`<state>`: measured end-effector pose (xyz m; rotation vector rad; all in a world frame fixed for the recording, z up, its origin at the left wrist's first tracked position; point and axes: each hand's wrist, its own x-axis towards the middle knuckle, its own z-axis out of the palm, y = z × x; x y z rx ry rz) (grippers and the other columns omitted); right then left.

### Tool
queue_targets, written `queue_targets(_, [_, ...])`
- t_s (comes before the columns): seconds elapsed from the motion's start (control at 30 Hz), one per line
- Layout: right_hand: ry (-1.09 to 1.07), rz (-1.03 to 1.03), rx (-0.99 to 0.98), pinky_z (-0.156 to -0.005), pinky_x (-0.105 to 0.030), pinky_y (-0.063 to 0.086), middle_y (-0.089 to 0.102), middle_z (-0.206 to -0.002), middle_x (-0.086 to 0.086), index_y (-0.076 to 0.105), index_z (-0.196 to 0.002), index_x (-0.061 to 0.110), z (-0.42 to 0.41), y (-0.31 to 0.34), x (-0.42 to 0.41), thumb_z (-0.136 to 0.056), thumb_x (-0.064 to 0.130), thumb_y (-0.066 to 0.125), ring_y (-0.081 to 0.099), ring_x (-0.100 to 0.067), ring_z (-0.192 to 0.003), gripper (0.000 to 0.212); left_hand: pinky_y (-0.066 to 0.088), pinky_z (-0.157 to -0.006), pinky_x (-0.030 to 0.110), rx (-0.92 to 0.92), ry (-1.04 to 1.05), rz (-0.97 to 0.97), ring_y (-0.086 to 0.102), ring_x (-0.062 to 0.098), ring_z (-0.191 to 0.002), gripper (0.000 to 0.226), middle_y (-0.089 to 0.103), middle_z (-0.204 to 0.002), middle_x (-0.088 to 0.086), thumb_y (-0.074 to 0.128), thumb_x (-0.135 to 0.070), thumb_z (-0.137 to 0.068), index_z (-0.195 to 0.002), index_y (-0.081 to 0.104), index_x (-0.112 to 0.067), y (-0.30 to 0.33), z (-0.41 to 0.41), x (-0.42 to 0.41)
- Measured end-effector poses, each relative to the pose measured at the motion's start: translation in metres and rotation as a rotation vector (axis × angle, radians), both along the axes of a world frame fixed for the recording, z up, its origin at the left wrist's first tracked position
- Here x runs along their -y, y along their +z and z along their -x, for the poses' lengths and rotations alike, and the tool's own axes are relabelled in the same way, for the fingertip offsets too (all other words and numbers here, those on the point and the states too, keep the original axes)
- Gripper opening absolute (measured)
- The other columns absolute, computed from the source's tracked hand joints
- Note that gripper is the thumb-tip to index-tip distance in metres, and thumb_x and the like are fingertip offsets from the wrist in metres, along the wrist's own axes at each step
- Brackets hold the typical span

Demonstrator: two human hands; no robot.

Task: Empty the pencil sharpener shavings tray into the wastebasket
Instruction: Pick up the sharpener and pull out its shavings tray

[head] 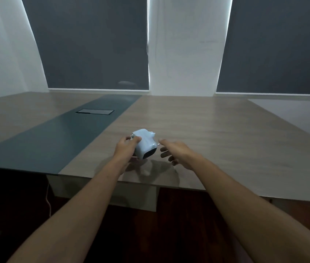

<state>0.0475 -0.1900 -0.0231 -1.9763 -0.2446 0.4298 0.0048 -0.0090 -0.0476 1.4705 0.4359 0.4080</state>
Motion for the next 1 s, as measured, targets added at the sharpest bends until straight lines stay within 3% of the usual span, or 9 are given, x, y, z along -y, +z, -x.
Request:
queue_targets(0.13, [0.079,-0.155,-0.102,-0.064,-0.030,0.043,0.071,-0.104,-0.012,0.068,-0.110,0.006,0.014,0.007,0.013,-0.078,0.073,0.054,0.051,-0.021,-0.074,0.076,0.055,-0.051,0.034,0.091,-0.132,0.069,0.065,0.029,-0.076,0.027,0.066,-0.102,0.016,0.062,-0.027,-0.084,-0.109,0.063,-0.017,0.009,0.016,0.018])
queue_targets(0.27, [0.073,-0.322,-0.076,-0.064,-0.029,0.048,0.066,-0.087,-0.004,0.070,-0.098,0.013,0.029,0.007,0.035,-0.073,0.059,0.072,0.055,-0.017,-0.071,0.053,0.057,-0.055,0.033,0.150,-0.275,0.065,0.068,0.027,-0.079,0.029,0.071,-0.102,0.013,0.064,-0.026,-0.082,-0.110,0.067,-0.020,0.015,0.027,0.039])
queue_targets(0.43, [0.034,-0.463,-0.126,-0.066,-0.029,0.056,0.067,-0.084,-0.002,0.069,-0.099,0.011,0.038,-0.001,0.071,-0.072,0.044,0.082,0.062,-0.013,-0.068,0.045,0.058,-0.061,0.036,0.175,-0.403,-0.006,0.070,0.025,-0.087,0.034,0.072,-0.105,0.008,0.066,-0.026,-0.079,-0.112,0.070,-0.025,0.019,0.032,0.065])
queue_targets(0.53, [0.010,-0.499,-0.169,-0.072,-0.029,0.057,0.072,-0.088,-0.001,0.071,-0.099,0.012,0.042,-0.008,0.093,-0.072,0.039,0.082,0.065,-0.013,-0.074,0.039,0.058,-0.063,0.037,0.184,-0.450,-0.029,0.070,0.024,-0.091,0.036,0.074,-0.103,0.002,0.071,-0.026,-0.074,-0.110,0.072,-0.030,0.019,0.033,0.080])
queue_targets(0.8, [-0.111,-0.709,-0.197,-0.067,-0.024,0.057,0.073,-0.078,0.001,0.074,-0.087,0.014,0.047,-0.009,0.158,-0.076,0.024,0.081,0.064,-0.015,-0.079,0.016,0.057,-0.065,0.037,0.224,-0.589,-0.075,0.070,0.020,-0.092,0.051,0.071,-0.113,0.001,0.074,-0.032,-0.067,-0.117,0.068,-0.037,0.028,0.030,0.120])
queue_targets(1.0, [-0.130,-0.697,-0.085,-0.069,-0.019,0.054,0.076,-0.084,0.002,0.076,-0.090,0.013,0.046,-0.012,0.202,-0.084,0.013,0.072,0.068,-0.010,-0.079,0.007,0.058,-0.060,0.035,0.221,-0.638,-0.079,0.073,0.022,-0.079,0.055,0.077,-0.090,0.003,0.081,-0.020,-0.064,-0.116,0.067,-0.030,0.022,0.021,0.149])
